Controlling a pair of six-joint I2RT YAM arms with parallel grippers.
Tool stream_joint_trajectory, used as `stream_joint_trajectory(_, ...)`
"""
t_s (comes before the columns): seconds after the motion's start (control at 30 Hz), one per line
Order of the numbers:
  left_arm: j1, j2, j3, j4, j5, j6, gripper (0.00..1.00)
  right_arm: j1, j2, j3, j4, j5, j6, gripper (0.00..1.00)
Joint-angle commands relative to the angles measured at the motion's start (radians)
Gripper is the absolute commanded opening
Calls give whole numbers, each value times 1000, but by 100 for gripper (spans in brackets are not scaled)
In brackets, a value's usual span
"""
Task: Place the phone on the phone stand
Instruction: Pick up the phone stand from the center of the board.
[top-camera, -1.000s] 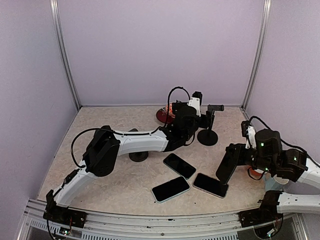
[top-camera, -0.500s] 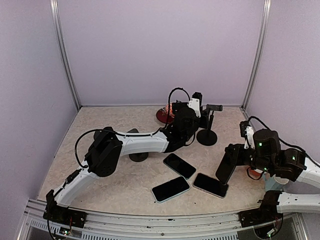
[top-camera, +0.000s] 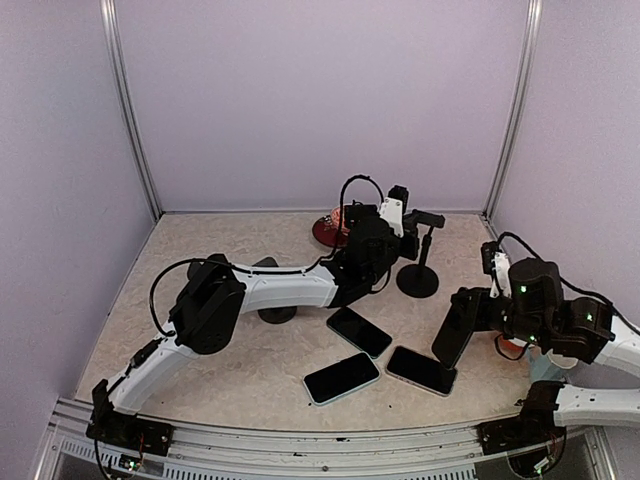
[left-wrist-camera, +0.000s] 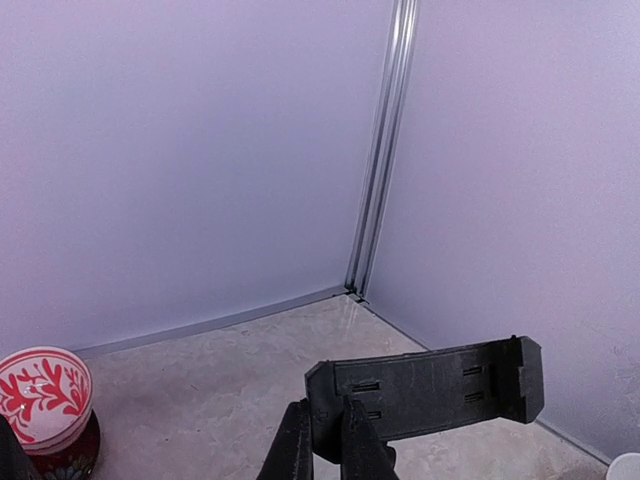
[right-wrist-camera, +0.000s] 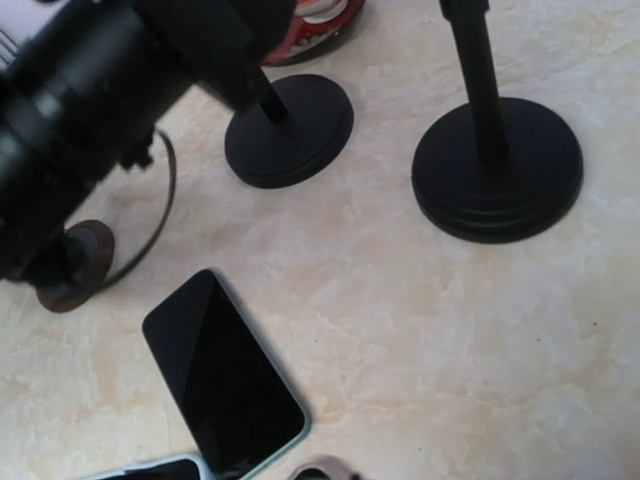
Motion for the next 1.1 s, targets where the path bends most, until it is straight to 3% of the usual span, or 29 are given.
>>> stream_joint_trajectory(0.0, -41, -98, -48, 95, -21, 49, 0, -11, -37, 26, 6, 10, 17, 0)
stream_joint_trajectory(0.77, -179, -374, -354, 238, -479, 228, 0, -10, -136, 1, -84, -23, 13, 0)
stream_joint_trajectory(1.07, -200, -578, -642, 303, -573, 218, 0, -10, -137, -9, -75, -10, 13, 0)
